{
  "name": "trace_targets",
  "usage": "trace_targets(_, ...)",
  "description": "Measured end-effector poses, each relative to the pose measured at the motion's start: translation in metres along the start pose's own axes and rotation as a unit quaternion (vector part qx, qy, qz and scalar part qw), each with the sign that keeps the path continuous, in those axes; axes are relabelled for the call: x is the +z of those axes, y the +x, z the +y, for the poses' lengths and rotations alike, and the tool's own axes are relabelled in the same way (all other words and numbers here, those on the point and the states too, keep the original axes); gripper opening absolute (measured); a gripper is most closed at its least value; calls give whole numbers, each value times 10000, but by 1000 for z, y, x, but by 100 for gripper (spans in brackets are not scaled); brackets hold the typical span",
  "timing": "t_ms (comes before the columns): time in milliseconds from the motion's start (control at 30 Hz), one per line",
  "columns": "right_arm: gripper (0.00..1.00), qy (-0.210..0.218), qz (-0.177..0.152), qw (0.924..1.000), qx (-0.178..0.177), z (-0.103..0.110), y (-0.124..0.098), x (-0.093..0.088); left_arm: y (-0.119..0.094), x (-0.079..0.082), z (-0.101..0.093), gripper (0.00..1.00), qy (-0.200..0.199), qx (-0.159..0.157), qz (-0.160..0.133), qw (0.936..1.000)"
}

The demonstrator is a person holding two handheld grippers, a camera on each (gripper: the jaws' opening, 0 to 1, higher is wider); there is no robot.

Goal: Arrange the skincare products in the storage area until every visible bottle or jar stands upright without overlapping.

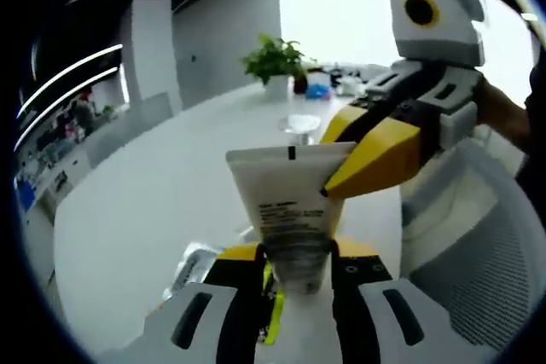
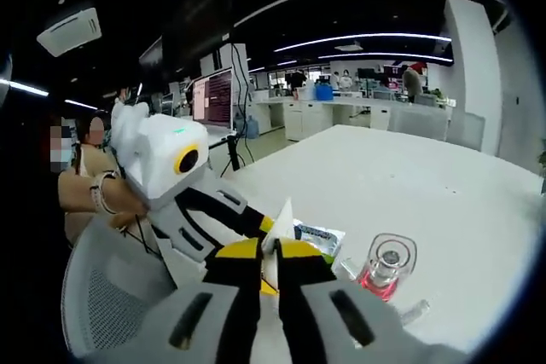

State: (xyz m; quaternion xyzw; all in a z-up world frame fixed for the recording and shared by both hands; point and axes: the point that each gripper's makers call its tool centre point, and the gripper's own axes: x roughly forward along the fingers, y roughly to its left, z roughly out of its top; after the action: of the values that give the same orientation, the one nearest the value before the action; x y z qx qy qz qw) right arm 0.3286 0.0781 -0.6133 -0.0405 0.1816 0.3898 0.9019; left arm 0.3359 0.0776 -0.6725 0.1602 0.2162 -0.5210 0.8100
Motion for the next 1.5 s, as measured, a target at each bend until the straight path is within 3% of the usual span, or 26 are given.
trace_targets(67,5,-67,2,10000,-48,-2,0,0,-2,-5,1,27,470,58,157,9988)
trace_targets(367,7,-265,7,9996,90,5,0,0,-9,-13,4,28,198,187,251,9993)
trace_targets(533,14,-497,264,9984,24,2,-2,-14,-18,-13,8,28,81,294,208,9993)
trace_targets(1067,14,-307,632,9974,153,5,5,-42,-32,-14,-11,34,-11,379,227,9990)
trace_targets(1500,9,-242,733,9969,152,5,5,-47,-22,-13,-22,34,34,192,259,9995)
